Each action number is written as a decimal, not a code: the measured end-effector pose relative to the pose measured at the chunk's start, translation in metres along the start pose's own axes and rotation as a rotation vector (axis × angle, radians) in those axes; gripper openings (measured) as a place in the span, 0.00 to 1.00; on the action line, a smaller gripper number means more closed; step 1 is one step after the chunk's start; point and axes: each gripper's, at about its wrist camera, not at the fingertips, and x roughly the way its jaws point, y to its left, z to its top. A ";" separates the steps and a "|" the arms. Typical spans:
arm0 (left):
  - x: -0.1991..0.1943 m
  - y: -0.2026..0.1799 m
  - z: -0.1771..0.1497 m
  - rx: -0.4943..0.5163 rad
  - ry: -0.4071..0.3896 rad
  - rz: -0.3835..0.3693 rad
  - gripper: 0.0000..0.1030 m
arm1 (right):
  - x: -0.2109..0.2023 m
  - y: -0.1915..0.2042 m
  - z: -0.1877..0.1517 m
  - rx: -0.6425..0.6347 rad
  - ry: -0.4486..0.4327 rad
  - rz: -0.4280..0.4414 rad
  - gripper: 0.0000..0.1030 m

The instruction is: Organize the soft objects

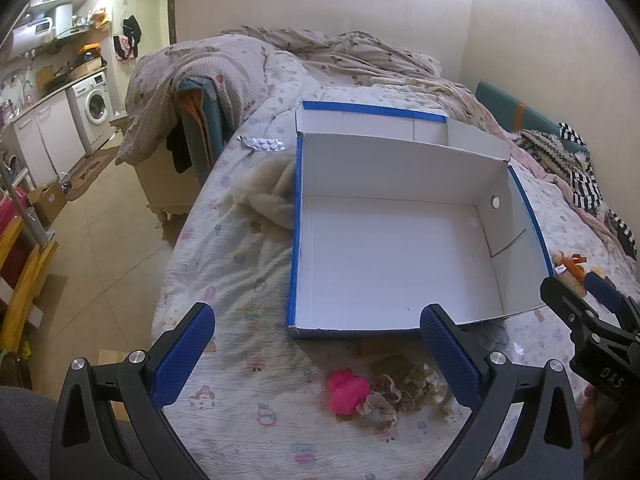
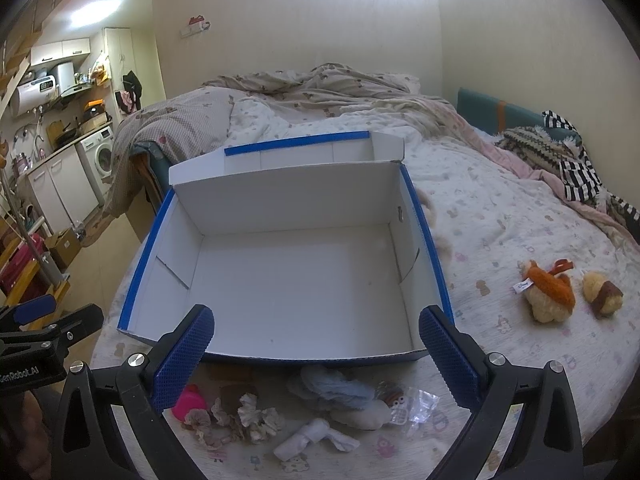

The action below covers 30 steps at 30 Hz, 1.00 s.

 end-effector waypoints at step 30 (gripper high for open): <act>0.000 0.001 0.000 -0.001 0.008 -0.003 0.99 | -0.001 0.002 0.004 0.002 -0.008 0.003 1.00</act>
